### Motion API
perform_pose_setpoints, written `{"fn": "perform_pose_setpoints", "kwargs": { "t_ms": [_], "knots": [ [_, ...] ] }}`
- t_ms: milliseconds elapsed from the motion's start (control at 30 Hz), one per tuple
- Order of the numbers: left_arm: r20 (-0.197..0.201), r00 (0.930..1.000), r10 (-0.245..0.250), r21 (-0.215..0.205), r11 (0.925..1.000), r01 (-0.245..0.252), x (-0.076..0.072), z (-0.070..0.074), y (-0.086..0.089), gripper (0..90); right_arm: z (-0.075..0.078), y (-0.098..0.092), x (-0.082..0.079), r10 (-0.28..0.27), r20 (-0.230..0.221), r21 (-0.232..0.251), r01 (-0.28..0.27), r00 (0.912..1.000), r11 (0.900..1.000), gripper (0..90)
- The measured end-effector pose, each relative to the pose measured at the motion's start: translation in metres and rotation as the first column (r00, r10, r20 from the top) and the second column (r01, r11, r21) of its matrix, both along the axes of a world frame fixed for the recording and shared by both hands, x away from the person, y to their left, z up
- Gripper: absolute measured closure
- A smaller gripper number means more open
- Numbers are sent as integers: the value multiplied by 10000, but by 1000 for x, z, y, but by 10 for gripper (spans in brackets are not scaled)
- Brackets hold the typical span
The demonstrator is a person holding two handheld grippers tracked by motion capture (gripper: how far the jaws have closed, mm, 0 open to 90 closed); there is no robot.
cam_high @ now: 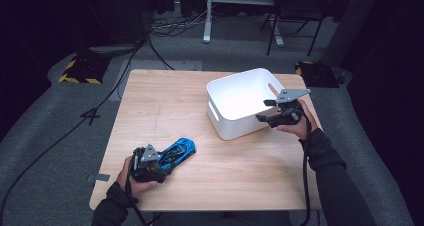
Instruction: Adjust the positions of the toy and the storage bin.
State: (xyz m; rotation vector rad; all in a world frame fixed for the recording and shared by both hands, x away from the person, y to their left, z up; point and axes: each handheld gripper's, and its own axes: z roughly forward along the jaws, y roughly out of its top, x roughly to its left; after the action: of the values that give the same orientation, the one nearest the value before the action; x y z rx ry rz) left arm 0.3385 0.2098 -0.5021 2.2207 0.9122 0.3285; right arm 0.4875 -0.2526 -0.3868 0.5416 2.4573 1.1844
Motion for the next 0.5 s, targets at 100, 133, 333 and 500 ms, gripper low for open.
{"fn": "perform_pose_setpoints", "kwargs": {
  "t_ms": [100, 133, 333, 500],
  "knots": [
    [79, 10000, -27, 85, 10000, 26, 1, 0, 0, 241, 1, 1, -1, 153, -99, 70, -152, 9998, 9999, 402],
    [104, 9999, -31, 103, 9999, 30, 1, 0, 0, 241, 1, 2, -1, 248, -163, 129, -246, 9996, 9996, 424],
    [95, 9999, -34, 106, 9999, 33, 1, 0, 0, 241, 3, 7, -7, 1028, -513, 530, -1001, 9934, 9936, 596],
    [99, 9999, -33, 109, 9999, 32, 1, 0, 0, 241, 4, 11, -15, 1758, -508, 529, -1732, 9831, 9835, 697]
  ]
}}
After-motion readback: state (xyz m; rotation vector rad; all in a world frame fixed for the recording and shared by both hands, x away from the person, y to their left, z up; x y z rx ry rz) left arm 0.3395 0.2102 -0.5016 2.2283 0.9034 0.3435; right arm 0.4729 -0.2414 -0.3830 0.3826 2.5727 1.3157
